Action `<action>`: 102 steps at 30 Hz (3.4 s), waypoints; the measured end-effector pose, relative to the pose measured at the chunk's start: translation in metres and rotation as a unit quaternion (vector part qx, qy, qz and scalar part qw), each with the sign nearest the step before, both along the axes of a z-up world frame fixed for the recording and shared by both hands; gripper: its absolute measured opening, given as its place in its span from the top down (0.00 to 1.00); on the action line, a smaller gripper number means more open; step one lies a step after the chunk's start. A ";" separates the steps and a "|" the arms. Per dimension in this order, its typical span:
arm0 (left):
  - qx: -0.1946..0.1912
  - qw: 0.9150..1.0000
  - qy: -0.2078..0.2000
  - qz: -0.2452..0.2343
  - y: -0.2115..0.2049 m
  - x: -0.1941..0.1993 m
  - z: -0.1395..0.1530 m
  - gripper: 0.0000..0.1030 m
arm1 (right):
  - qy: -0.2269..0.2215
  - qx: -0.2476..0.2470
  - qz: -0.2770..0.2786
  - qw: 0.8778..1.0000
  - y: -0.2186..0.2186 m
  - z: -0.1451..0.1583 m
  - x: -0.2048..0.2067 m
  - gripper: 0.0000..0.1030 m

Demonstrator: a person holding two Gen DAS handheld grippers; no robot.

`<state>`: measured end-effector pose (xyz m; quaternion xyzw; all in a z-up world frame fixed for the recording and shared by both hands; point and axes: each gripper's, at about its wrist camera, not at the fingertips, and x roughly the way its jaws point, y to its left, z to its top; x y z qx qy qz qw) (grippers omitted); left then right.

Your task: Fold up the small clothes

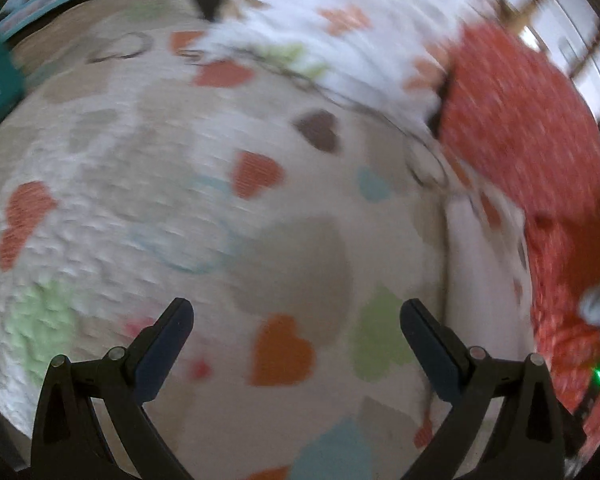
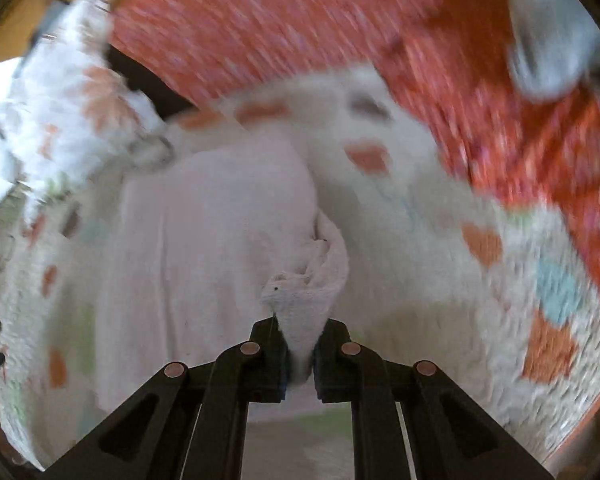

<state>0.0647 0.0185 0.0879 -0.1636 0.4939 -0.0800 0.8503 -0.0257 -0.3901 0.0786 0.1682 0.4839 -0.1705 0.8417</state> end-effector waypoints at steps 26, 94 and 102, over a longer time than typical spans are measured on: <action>0.093 0.986 0.042 -0.131 -0.137 0.003 -0.063 0.00 | -0.045 -0.002 0.067 0.997 -0.007 0.014 0.023 0.63; 0.127 0.960 -0.250 -0.011 -0.073 -0.157 0.083 0.00 | -0.092 -0.144 0.093 0.981 0.051 0.040 -0.047 0.26; 0.153 0.972 -0.177 -0.034 -0.093 -0.149 0.053 0.00 | -0.098 -0.158 0.094 0.978 0.055 0.043 -0.049 0.24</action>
